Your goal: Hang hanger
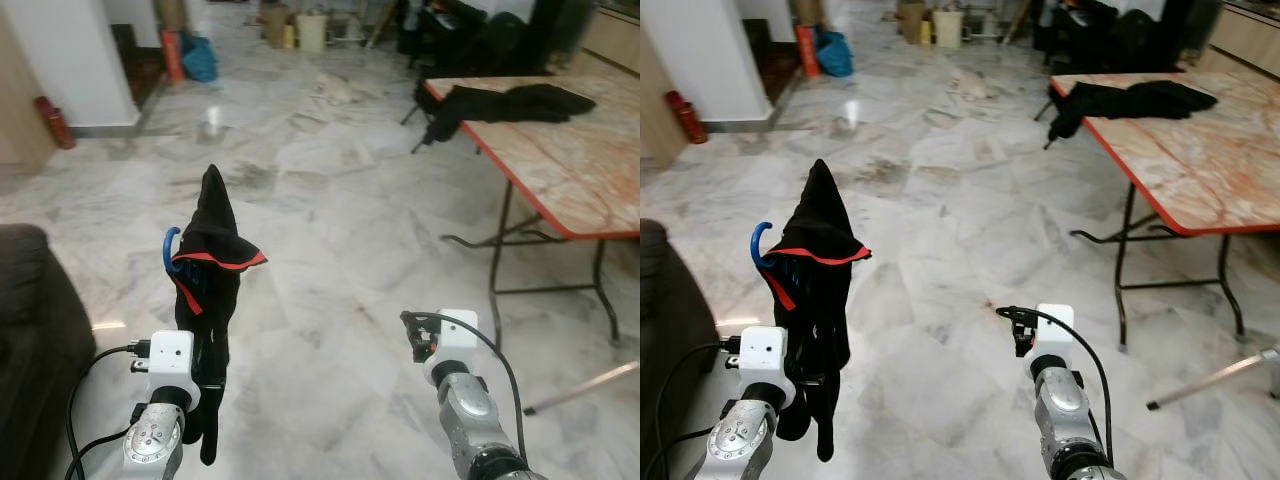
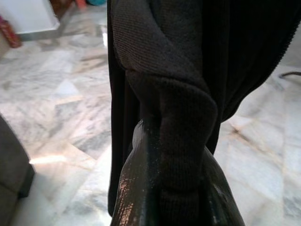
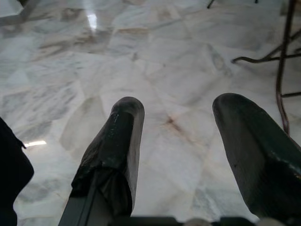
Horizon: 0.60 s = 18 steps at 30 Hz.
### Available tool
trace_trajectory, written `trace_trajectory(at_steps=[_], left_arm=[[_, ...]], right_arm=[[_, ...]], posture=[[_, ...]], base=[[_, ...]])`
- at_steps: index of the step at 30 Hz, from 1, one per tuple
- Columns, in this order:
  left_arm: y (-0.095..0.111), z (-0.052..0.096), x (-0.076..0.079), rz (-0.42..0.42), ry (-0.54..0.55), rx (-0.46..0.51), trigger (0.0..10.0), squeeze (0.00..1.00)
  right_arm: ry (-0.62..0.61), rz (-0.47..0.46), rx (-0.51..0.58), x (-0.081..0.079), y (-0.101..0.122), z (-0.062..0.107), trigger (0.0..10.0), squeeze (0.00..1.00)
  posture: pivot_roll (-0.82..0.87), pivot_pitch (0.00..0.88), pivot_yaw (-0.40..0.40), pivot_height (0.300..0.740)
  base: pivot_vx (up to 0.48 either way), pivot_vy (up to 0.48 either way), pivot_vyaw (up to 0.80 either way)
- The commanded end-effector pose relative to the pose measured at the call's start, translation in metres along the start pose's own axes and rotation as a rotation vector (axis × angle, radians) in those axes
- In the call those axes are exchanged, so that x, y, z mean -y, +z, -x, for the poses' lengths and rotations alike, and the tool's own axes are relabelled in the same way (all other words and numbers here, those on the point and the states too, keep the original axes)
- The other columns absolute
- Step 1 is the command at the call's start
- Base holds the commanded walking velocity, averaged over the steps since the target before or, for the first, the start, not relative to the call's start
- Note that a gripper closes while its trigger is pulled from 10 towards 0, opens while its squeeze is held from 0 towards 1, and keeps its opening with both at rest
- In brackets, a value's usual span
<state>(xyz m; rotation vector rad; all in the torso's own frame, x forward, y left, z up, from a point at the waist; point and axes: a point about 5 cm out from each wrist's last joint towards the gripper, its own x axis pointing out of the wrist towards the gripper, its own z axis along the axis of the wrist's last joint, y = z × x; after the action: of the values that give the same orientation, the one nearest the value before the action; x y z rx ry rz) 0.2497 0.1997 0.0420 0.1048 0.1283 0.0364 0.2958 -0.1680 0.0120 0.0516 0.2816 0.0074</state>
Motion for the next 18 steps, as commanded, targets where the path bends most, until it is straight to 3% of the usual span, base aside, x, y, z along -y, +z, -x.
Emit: trace_trajectory(at_steps=[1,4,7,12,18], left_arm=[[0.0063,-0.0023,-0.0034,0.001,0.009,0.032,10.0,0.0],[0.0043,-0.0022,-0.0058,-0.021,0.025,0.013,10.0,0.0],[0.0063,-0.0051,-0.0117,-0.081,0.05,0.014,10.0,0.0],[0.0065,-0.008,-0.0126,-0.071,0.054,0.006,10.0,0.0],[0.0026,-0.0088,-0.0108,-0.105,0.054,-0.018,10.0,0.0]], right_arm=[[0.012,0.012,0.024,-0.003,0.009,-0.0044,10.0,0.0],[0.012,0.015,0.027,-0.003,0.0115,-0.0058,10.0,0.0],[0.023,0.031,0.027,-0.0051,0.0128,-0.0067,10.0,0.0],[0.026,0.043,0.02,-0.0058,0.0123,-0.007,10.0,0.0],[0.028,0.05,0.023,-0.0054,0.0158,-0.0088,10.0,0.0]], posture=[[0.01,0.0,-0.026,0.74],[0.02,0.007,-0.023,0.74],[0.02,0.018,-0.022,0.74],[0.02,0.026,-0.02,0.74],[0.01,0.037,-0.017,0.74]], base=[[0.0,0.0,-0.8],[0.0,0.0,-0.8],[0.0,-0.442,-0.8],[0.0,-0.381,-0.8],[0.0,-0.117,-0.8]])
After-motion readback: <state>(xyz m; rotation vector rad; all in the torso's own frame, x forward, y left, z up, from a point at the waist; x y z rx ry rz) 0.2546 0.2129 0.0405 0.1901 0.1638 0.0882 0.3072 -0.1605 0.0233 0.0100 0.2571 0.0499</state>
